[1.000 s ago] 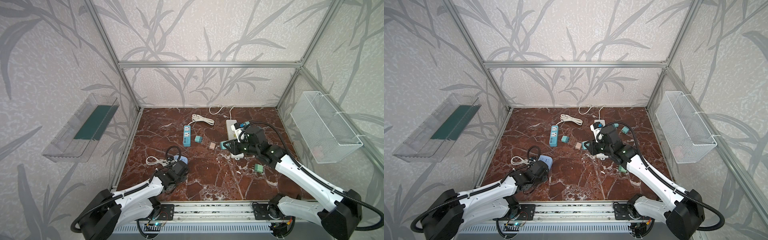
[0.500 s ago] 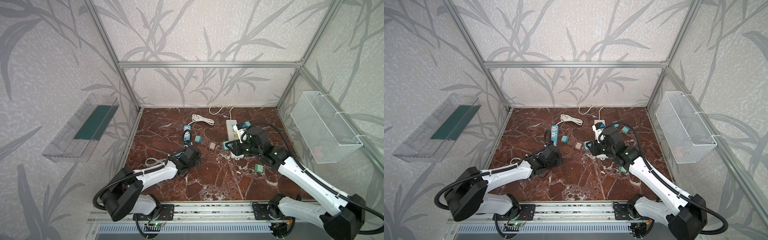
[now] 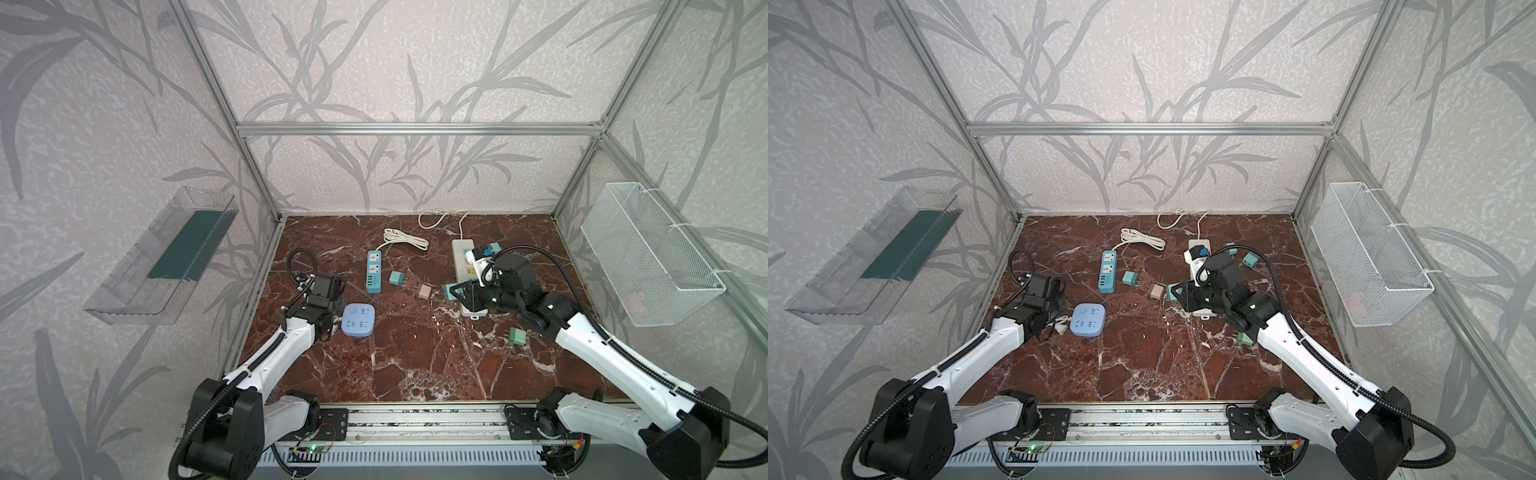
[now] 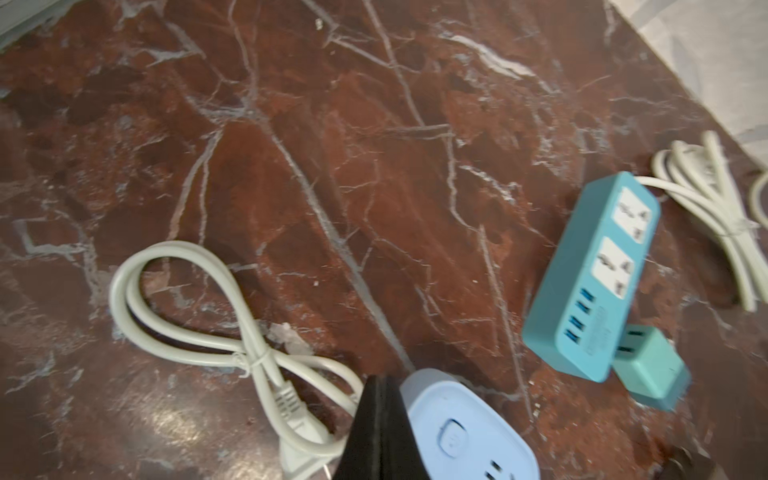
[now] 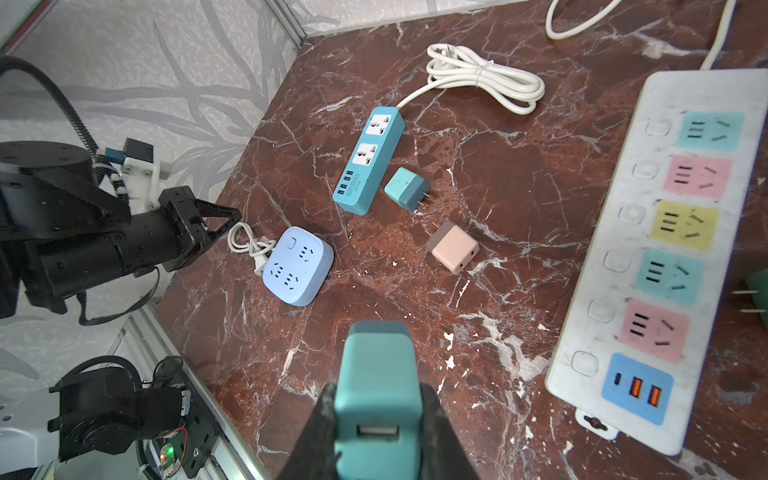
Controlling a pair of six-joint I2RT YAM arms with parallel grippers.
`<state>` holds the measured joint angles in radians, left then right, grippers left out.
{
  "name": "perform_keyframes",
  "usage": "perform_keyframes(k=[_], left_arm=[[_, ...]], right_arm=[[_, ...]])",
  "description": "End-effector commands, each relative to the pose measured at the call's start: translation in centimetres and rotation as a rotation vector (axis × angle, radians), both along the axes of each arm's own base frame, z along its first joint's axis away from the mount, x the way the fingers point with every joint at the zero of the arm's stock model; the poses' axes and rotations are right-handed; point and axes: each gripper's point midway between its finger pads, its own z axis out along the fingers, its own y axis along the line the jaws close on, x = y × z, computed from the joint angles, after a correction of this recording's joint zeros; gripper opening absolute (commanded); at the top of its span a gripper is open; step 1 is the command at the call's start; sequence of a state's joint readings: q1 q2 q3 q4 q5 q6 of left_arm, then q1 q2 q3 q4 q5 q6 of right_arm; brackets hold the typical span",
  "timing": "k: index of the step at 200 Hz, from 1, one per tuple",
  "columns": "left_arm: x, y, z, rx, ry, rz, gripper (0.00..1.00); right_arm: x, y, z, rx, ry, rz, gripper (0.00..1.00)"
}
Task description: Insert the plug
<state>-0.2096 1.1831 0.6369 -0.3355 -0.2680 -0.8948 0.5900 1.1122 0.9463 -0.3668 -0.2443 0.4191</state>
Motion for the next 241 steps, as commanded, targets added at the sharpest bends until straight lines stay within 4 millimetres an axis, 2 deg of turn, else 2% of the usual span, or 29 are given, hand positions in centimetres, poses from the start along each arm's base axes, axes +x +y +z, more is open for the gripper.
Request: perform_keyframes(k=[1,32,51,98,122,164,193,210,228,241], left_arm=[[-0.4,1.5,-1.7,0.012,0.036,0.061,0.0],[-0.2,1.9,-3.0,0.003,0.058,0.063,0.0],[-0.4,1.3,-3.8,-0.023,0.085,0.044,0.0],[-2.4,-0.3,-6.3,-0.114,0.132,-0.011,0.0],[-3.5,-1.3,-6.7,-0.147,0.123,-0.026,0.0],[-4.8,-5.0,-6.0,-0.172,0.061,-0.114,0.0],[-5.1,-6.0,-5.5,-0.206,0.051,-0.146,0.0],[-4.9,-6.1,-3.9,-0.2,0.014,-0.176,0.0],[-4.2,-5.7,-1.3,-0.171,-0.061,-0.188,0.0],[-3.6,-5.8,1.0,-0.161,-0.117,-0.212,0.18]], right_arm=[[0.0,0.5,1.1,0.023,-0.017,0.021,0.0],[-0.1,0.5,1.1,0.02,-0.012,0.025,0.0],[-0.2,0.5,1.1,0.019,-0.008,0.025,0.0],[-0.2,0.8,1.3,0.006,-0.01,0.022,0.0],[-0.4,1.2,1.6,-0.006,-0.012,0.026,0.0],[-0.4,2.4,0.7,-0.08,-0.001,0.005,0.0],[-0.2,4.2,-0.6,-0.14,0.014,-0.02,0.0],[-0.2,5.9,-1.3,-0.186,0.027,-0.017,0.0],[0.0,7.6,-2.4,-0.249,0.045,-0.013,0.0],[0.2,9.0,-3.1,-0.275,0.063,-0.011,0.0]])
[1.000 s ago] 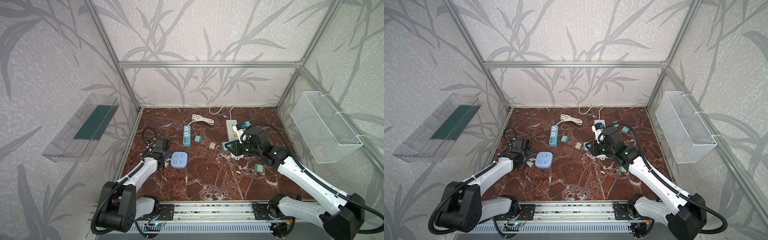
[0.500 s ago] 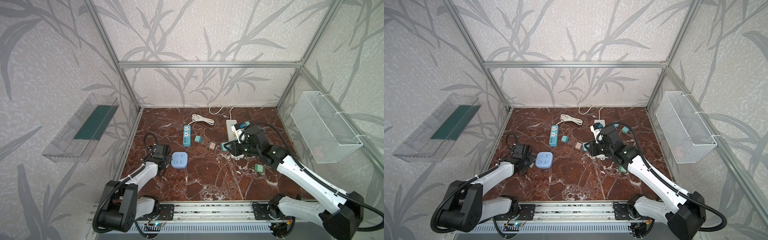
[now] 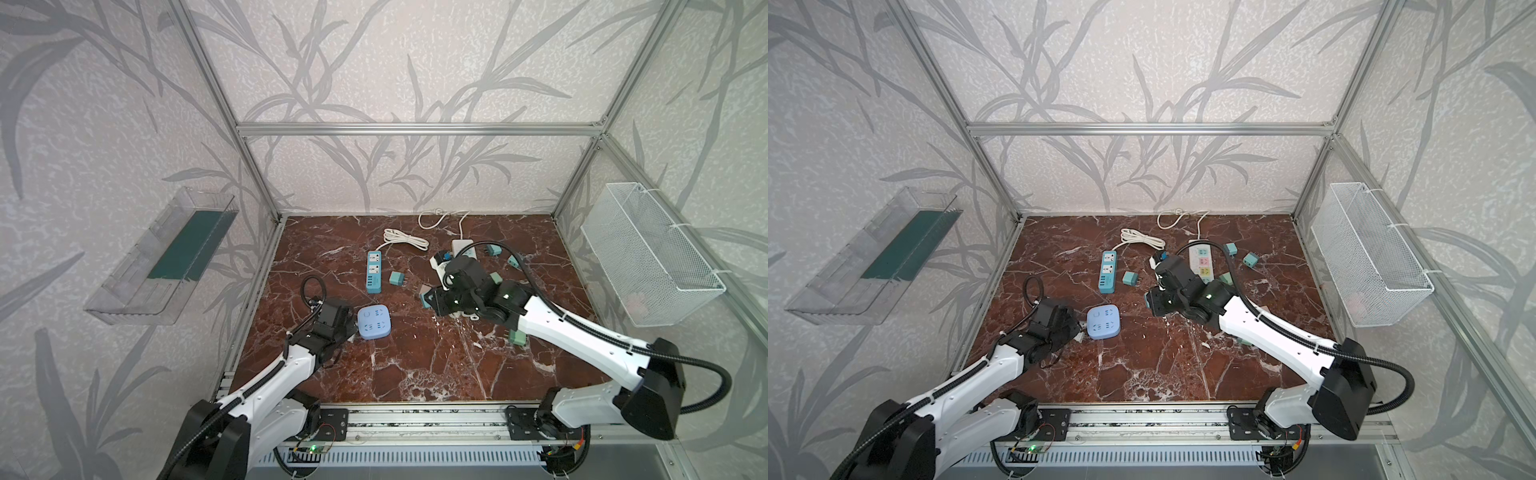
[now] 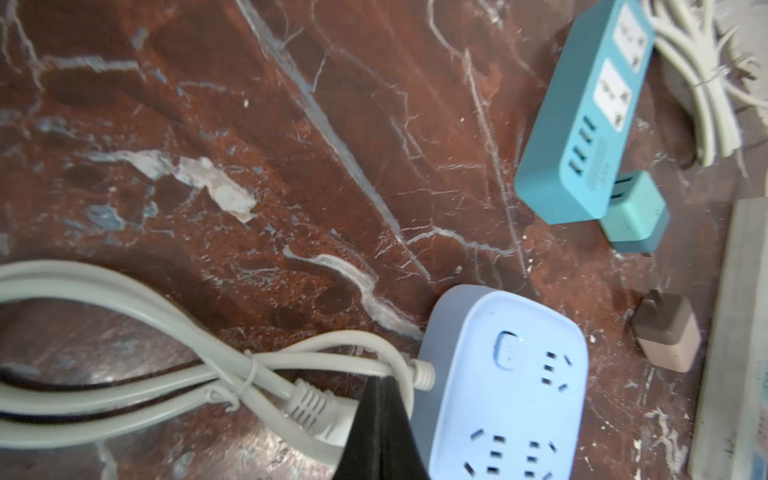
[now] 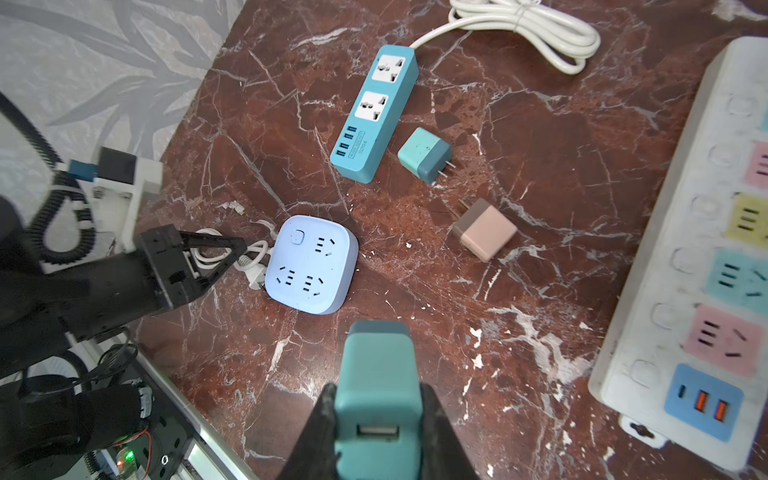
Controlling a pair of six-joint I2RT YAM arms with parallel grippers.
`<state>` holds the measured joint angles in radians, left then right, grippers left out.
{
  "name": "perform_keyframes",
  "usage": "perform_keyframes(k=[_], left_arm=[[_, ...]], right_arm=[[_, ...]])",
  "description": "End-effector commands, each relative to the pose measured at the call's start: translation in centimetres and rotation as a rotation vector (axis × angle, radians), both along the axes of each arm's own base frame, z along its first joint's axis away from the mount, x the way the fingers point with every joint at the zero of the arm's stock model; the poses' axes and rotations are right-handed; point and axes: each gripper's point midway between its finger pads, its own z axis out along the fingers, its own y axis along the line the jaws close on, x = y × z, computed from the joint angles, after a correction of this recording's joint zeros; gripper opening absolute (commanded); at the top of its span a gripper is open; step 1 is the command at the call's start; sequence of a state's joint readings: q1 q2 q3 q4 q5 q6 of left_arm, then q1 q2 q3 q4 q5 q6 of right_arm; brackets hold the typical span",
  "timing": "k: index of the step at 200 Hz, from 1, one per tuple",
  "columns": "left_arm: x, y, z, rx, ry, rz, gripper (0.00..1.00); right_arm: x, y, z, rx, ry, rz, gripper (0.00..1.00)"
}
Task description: Insert the plug
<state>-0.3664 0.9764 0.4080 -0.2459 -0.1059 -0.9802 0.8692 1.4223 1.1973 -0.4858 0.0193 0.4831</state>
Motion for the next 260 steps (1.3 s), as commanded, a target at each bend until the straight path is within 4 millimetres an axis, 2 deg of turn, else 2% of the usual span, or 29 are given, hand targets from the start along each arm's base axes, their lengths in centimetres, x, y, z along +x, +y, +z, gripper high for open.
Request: perform_keyframes(k=[1,14,28,36,43,72,79,89,113,140,173,260], left_arm=[[0.9,0.2,3.9,0.028,-0.092,-0.017,0.19],[1.5,-0.1,6.1,0.026,-0.144,-0.041,0.46],[2.2,-0.6,8.2,0.009,-0.194,-0.068,0.62],[2.5,-0.8,9.3,0.0,-0.218,-0.067,0.84],[2.7,-0.9,10.1,-0.012,-0.234,-0.065,0.93],[3.4,-1.0,12.6,-0.06,-0.251,-0.07,0.95],[3.5,-0.9,13.1,-0.062,-0.245,-0.074,0.99],[3.8,-0.8,14.3,-0.05,-0.225,-0.103,0.99],[4.1,1.9,15.5,0.037,-0.117,-0.06,0.99],[5.0,3.0,14.7,0.004,-0.08,-0.03,0.99],[5.1,3.7,12.3,-0.099,-0.044,0.013,0.99],[4.6,3.7,12.1,-0.112,-0.067,-0.006,0.98]], right_arm=[[0.6,1.3,-0.6,-0.066,0.004,-0.046,0.0],[0.7,2.7,-1.5,-0.099,0.02,-0.045,0.0],[0.9,4.0,-2.6,-0.143,0.037,-0.048,0.0],[0.9,4.8,-2.8,-0.153,0.046,-0.047,0.0],[1.1,5.5,-4.0,-0.182,0.065,-0.044,0.0],[2.2,7.9,-5.5,-0.217,0.092,-0.043,0.0],[2.5,8.1,-5.8,-0.233,0.103,-0.049,0.0],[2.8,8.4,-6.1,-0.259,0.118,-0.063,0.0],[3.2,9.9,-7.6,-0.258,0.165,-0.064,0.0],[3.9,11.4,-8.9,-0.268,0.191,-0.065,0.0],[4.0,12.6,-9.7,-0.28,0.222,-0.08,0.0],[3.4,13.2,-11.3,-0.319,0.27,-0.115,0.0]])
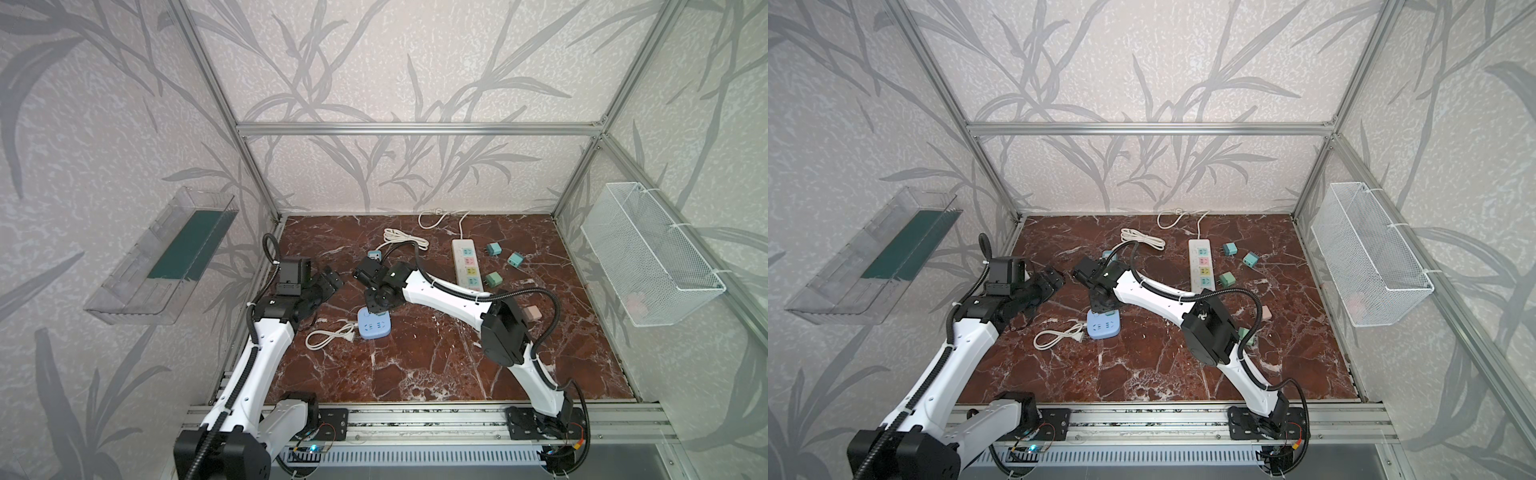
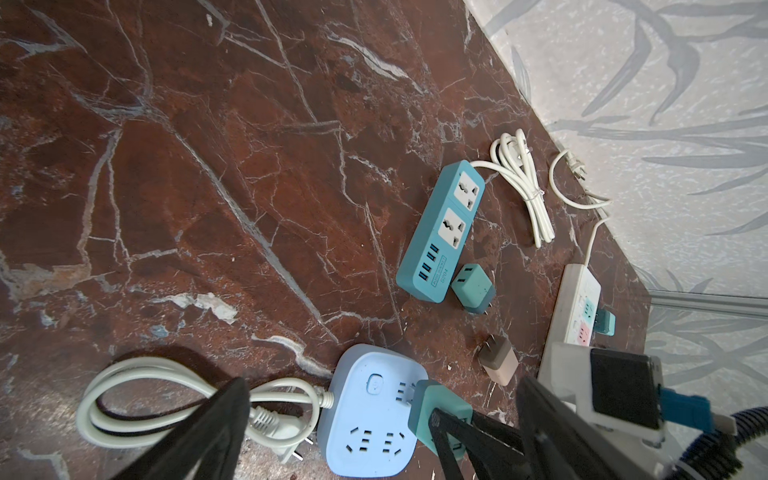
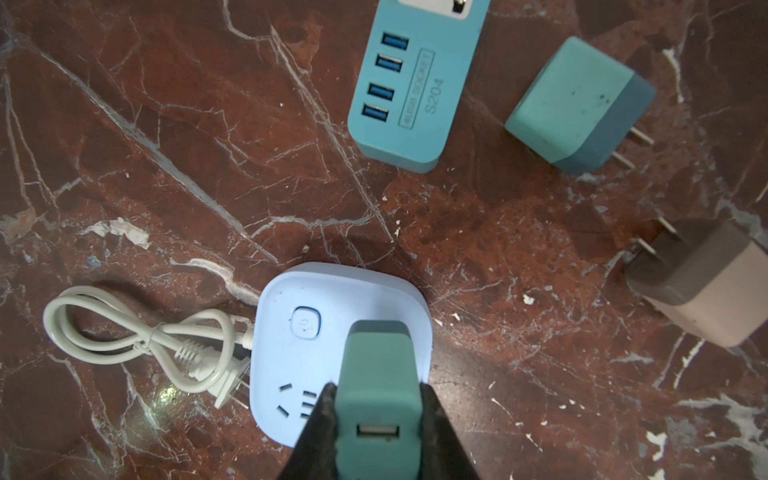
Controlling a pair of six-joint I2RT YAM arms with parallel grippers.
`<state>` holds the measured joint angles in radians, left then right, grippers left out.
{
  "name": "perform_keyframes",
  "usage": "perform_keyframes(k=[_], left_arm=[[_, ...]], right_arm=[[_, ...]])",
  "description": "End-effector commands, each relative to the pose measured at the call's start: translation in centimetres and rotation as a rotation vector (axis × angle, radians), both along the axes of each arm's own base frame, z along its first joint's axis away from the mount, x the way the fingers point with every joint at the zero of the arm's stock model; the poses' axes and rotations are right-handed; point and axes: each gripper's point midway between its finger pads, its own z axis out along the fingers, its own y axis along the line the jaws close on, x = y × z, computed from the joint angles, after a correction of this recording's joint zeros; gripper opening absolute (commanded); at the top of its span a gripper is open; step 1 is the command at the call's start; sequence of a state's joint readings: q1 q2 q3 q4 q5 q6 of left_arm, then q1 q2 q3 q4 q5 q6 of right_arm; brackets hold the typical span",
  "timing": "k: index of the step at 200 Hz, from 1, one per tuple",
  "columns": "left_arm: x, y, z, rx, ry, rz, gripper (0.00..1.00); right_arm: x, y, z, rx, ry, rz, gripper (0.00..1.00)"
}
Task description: Insert the plug
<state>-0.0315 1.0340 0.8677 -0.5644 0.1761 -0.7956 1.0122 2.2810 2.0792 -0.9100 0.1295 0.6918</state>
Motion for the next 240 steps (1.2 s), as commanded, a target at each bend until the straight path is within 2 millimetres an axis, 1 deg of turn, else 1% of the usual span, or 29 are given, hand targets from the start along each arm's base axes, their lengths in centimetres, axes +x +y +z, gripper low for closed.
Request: perform_keyframes(k=[1,23,43,60,71,83,84,86,88,110,139,168,179,194,240], left_arm=[[-0.2,-0.2,0.1,-0.01,-0.011,-0.016,0.98],[-0.1,-0.2,0.1,-0.018,-0.013,-0.016,0.98],[-0.2,-0.2,0.1,-0.021,-0.013,-0.017,0.97],[-0.2,-0.2,0.0,-0.024,-0.013,-0.016,0.98],[-0.2,-0.1,0.0,-0.024,-0.012,-0.014,0.97],[-0.1,0.0,0.0,-0.024,-0.013,-0.011,0.97],[-0.1,0.0,0.0,-0.024,-0.013,-0.011,0.97],[-0.2,-0.1,0.0,-0.024,-0.011,-0.011,0.97],[-0.1,0.0,0.0,-0.024,-0.012,-0.01,0.97],[-0.1,0.1,0.0,-0.029,-0.011,-0.007,0.97],[-0.1,0.1,-0.1,-0.043,-0.011,-0.006,0.98],[0.0,0.0,0.0,-0.057,-0.015,-0.005,0.97],[0.1,0.0,0.0,-0.062,-0.018,-0.005,0.97],[0.1,0.1,-0.1,-0.068,-0.014,-0.002,0.97],[0.1,0.2,-0.2,-0.073,-0.016,0.002,0.97]], right_arm=[[-0.3,-0.1,-0.5,-0.022,0.024,-0.022,0.0],[0.0,0.0,-0.6,-0.026,0.017,-0.03,0.0],[0.5,0.1,-0.3,-0.023,-0.015,-0.049,0.0],[0.7,0.6,-0.4,-0.017,-0.013,-0.047,0.0],[0.7,0.6,-0.8,-0.032,0.001,-0.044,0.0],[0.8,0.5,-0.8,-0.045,0.0,-0.044,0.0],[0.8,0.5,-0.8,-0.045,0.001,-0.044,0.0],[-0.2,1.2,-0.8,-0.045,0.001,-0.022,0.0],[-0.6,1.4,-0.7,-0.044,0.002,-0.015,0.0],[-1.1,1.7,-0.6,-0.041,0.011,-0.001,0.0],[-1.2,1.5,0.5,-0.046,-0.008,-0.001,0.0],[-0.6,1.6,2.3,-0.031,-0.053,0.001,0.0],[-0.4,1.6,2.7,-0.032,-0.063,0.001,0.0],[-0.4,1.6,2.7,-0.042,-0.063,0.002,0.0],[-0.3,1.1,1.5,-0.079,-0.036,-0.009,0.0]])
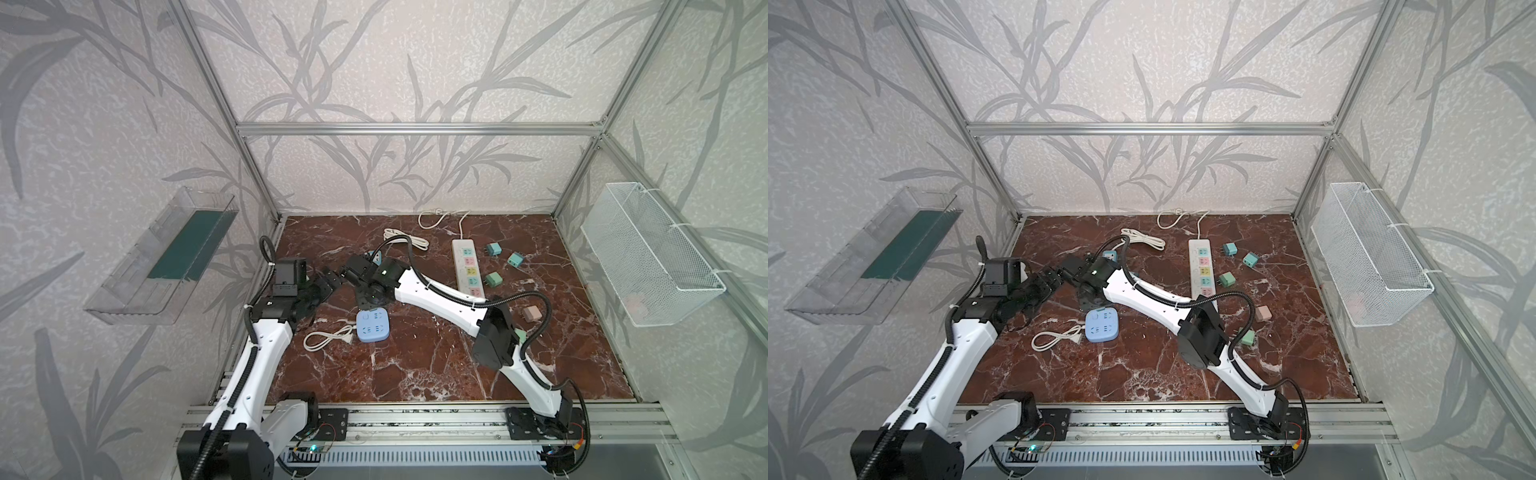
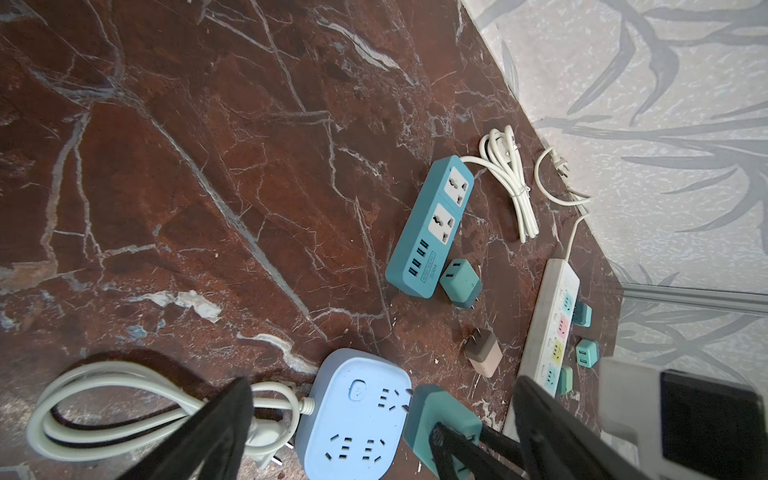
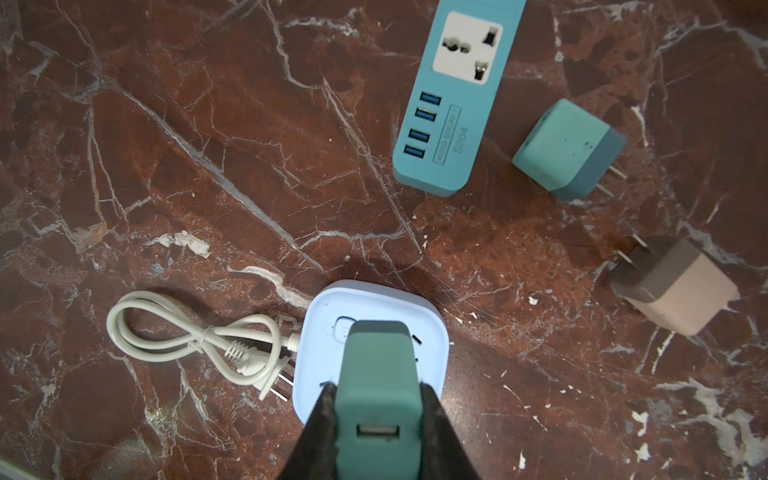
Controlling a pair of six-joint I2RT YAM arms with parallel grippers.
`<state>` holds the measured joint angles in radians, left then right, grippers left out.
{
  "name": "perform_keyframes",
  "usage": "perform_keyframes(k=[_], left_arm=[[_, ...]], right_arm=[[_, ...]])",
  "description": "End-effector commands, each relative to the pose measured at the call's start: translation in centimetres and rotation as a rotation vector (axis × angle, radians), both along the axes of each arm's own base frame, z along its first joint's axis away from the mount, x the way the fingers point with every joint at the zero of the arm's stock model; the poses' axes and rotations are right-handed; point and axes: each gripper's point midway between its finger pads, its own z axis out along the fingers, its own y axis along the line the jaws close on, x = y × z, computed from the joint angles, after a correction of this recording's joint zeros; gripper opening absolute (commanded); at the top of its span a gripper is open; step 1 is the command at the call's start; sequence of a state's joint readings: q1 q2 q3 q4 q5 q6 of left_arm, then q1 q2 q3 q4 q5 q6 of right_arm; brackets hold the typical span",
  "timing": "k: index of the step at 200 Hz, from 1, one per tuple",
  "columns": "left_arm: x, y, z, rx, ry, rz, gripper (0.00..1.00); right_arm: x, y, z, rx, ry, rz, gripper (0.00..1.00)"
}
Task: Insert the plug
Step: 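Carry the teal adapter over the light blue square socket with the right gripper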
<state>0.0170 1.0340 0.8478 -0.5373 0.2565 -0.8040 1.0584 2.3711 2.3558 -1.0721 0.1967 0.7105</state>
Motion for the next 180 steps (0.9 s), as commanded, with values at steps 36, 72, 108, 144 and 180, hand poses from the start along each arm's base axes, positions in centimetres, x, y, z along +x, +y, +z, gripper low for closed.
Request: perform_keyframes(k=[36,72,108,144,180], left_arm=[[0.0,0.1,0.1,-0.016,-0.013,0.004,0.96],[0.0,0.2,0.2,-0.023,-0.019,0.007,0.96],[0.1,0.1,0.3,-0.039,-0.027,0.006,0.95],[0.1,0.1,0.3,-0.041,-0.029,0.008,0.95],[0.1,0.2,0.2,-0.04,-0.027,0.009,0.94]], right_arm=[[-0.5,-1.4,-3.0,-0.085,0.065,-0.025,0.0],[-0.9,-1.4,-3.4,-0.088,0.081,-0.031,0.0],[-1.1,-1.8,-3.6,-0.094,0.088,-0.032,0.0],[-1.3,-1.9,-4.4,-0.097,0.109,-0.034,0.0],[-1.0,-2.1,-5.1,-0.125,0.098,-0.043,0.0]])
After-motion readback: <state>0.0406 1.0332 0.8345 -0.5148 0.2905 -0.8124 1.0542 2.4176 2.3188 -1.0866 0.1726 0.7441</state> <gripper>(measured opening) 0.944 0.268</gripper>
